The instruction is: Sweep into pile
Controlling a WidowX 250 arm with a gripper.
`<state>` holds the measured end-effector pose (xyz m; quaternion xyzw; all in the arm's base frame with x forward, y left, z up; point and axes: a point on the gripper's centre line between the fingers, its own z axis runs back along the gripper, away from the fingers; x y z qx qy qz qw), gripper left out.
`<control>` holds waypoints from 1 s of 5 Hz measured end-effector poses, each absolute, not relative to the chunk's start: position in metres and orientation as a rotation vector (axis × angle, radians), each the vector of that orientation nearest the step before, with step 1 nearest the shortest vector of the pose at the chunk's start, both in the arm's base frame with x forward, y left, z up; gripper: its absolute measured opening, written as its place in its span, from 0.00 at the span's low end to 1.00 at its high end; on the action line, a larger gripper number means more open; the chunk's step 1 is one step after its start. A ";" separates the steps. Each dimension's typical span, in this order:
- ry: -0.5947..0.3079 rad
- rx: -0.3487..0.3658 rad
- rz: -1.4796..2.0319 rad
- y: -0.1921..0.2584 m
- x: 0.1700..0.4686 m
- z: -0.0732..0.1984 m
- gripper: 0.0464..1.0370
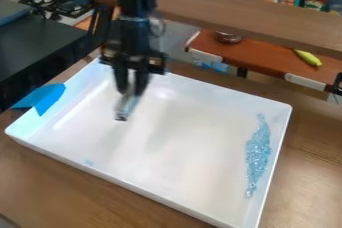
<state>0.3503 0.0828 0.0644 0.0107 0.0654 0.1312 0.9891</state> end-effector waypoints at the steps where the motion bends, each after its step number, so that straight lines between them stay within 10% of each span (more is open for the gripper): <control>1: 0.152 0.060 0.247 0.132 0.343 0.043 0.30; 4: 0.127 0.077 0.097 0.203 0.326 0.010 0.36; 5: 0.170 0.049 0.066 0.199 0.311 0.000 0.66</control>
